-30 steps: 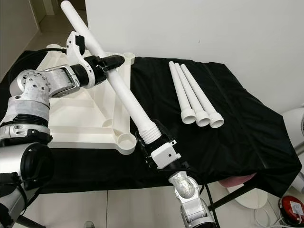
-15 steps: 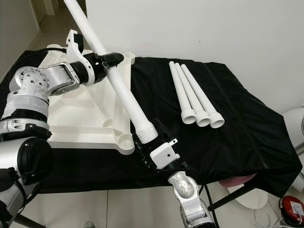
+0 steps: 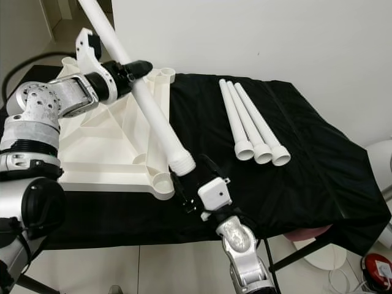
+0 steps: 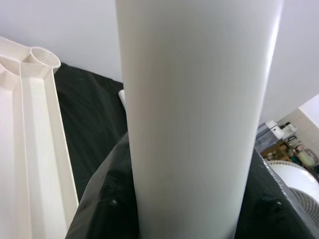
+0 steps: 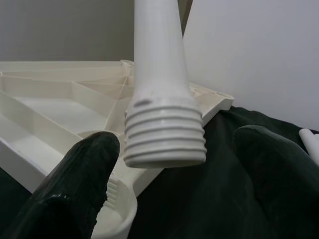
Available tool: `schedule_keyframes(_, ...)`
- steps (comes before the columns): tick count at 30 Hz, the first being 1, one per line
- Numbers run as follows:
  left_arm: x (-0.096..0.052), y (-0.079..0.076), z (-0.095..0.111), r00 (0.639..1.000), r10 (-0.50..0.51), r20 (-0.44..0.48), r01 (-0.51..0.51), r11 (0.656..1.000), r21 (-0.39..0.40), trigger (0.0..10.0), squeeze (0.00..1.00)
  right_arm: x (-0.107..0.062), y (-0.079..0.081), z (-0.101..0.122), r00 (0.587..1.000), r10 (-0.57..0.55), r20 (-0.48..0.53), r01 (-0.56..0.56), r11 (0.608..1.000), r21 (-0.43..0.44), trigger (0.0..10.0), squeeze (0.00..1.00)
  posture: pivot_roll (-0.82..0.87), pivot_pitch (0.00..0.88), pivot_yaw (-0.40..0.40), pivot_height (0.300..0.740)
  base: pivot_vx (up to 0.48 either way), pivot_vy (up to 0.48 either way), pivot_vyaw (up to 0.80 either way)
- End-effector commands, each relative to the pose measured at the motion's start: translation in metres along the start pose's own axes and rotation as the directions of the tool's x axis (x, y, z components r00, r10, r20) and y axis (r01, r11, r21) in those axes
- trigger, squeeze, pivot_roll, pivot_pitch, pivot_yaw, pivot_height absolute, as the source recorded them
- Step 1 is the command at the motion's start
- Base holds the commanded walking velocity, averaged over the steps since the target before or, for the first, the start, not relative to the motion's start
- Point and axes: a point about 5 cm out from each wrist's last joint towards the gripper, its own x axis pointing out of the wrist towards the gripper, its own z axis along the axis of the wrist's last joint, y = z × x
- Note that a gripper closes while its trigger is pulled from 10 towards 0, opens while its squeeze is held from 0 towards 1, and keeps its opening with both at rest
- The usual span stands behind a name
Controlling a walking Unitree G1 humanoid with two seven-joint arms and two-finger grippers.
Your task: Building children table
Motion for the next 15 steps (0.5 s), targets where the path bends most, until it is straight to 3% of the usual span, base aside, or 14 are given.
schedule_keyframes(1, 0.002, -0.006, -0.004, 0.999, -0.039, -0.006, 0.039, 0.998, 0.049, 10.0, 0.0, 0.0, -0.001, 0.001, 1.0, 0.005, -0.014, -0.004, 1.0, 0.028, 10.0, 0.0, 0.01, 0.0, -0.054, 0.74, 0.0, 0.0, 0.0)
schedule_keyframes(7, 0.001, -0.01, 0.001, 0.999, -0.036, 0.026, 0.033, 0.995, 0.095, 10.0, 0.0, 0.005, -0.006, 0.003, 0.999, 0.002, -0.039, -0.002, 1.0, 0.018, 10.0, 0.0, 0.01, 0.0, -0.06, 0.74, 0.0, 0.0, 0.0)
schedule_keyframes(10, -0.002, -0.016, 0.007, 0.997, -0.03, 0.078, 0.014, 0.981, 0.193, 10.0, 0.0, 0.011, -0.02, 0.005, 0.997, 0.0, -0.075, 0.001, 1.0, 0.01, 10.0, 0.0, 0.01, 0.0, -0.066, 0.74, 0.0, 0.0, 0.0)
schedule_keyframes(15, -0.002, -0.024, 0.004, 0.994, -0.037, 0.099, 0.01, 0.966, 0.258, 10.0, 0.0, 0.02, -0.024, 0.013, 0.997, -0.002, -0.083, 0.004, 1.0, 0.023, 10.0, 0.0, 0.01, 0.0, -0.073, 0.74, 0.0, 0.0, 0.0)
